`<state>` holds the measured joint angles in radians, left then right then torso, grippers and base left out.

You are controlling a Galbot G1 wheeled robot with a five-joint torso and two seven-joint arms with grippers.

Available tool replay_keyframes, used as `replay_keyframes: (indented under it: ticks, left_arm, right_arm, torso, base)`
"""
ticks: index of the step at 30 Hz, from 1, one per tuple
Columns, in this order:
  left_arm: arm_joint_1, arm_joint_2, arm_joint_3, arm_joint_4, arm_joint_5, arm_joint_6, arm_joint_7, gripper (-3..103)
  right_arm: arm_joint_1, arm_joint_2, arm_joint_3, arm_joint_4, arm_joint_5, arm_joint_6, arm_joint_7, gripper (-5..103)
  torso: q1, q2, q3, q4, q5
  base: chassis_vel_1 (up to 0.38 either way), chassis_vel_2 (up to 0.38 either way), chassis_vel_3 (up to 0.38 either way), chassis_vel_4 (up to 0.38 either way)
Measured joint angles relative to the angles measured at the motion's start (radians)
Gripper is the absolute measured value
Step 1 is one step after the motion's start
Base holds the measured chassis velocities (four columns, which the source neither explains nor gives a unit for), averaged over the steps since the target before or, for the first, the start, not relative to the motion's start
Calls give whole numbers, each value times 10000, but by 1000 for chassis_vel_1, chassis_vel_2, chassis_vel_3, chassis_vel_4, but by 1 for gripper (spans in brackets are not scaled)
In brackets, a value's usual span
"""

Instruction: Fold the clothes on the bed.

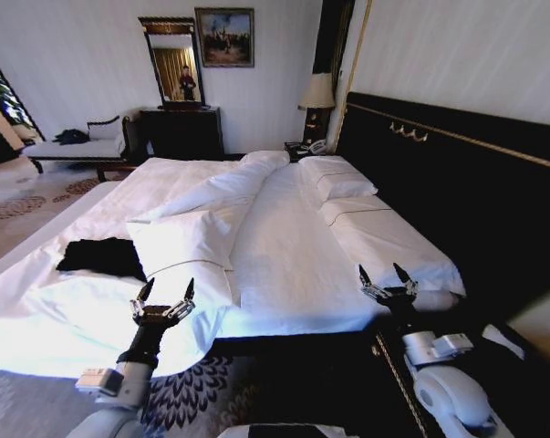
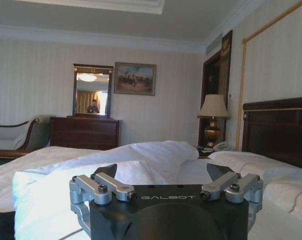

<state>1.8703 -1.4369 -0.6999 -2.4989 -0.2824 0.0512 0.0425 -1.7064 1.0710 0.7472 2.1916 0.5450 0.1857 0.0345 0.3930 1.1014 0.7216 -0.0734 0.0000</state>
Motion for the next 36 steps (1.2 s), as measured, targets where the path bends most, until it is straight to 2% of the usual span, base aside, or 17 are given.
replay_keyframes:
  ticks: [9, 27, 36]
  left_arm:
    - [-22, -59, 37, 141, 227, -13, -49, 100]
    - [-83, -194, 121, 347, 335, -99, -73, 100]
    - [-69, -223, 205, 396, 368, -171, -72, 100]
  right_arm:
    - [-59, 52, 81, 42, -34, 179, 5, 100]
    - [-70, 245, 18, -103, -323, 83, 71, 100]
    - [-162, 74, 235, -82, -361, 155, 109, 100]
  torso:
    - [-14, 4, -6, -1, 0]
    - [-6, 3, -3, 0, 1]
    - [-6, 3, -3, 0, 0]
  base:
    - [-30, 45, 39, -33]
    - [0, 0, 0, 0]
    - [37, 43, -44, -52]
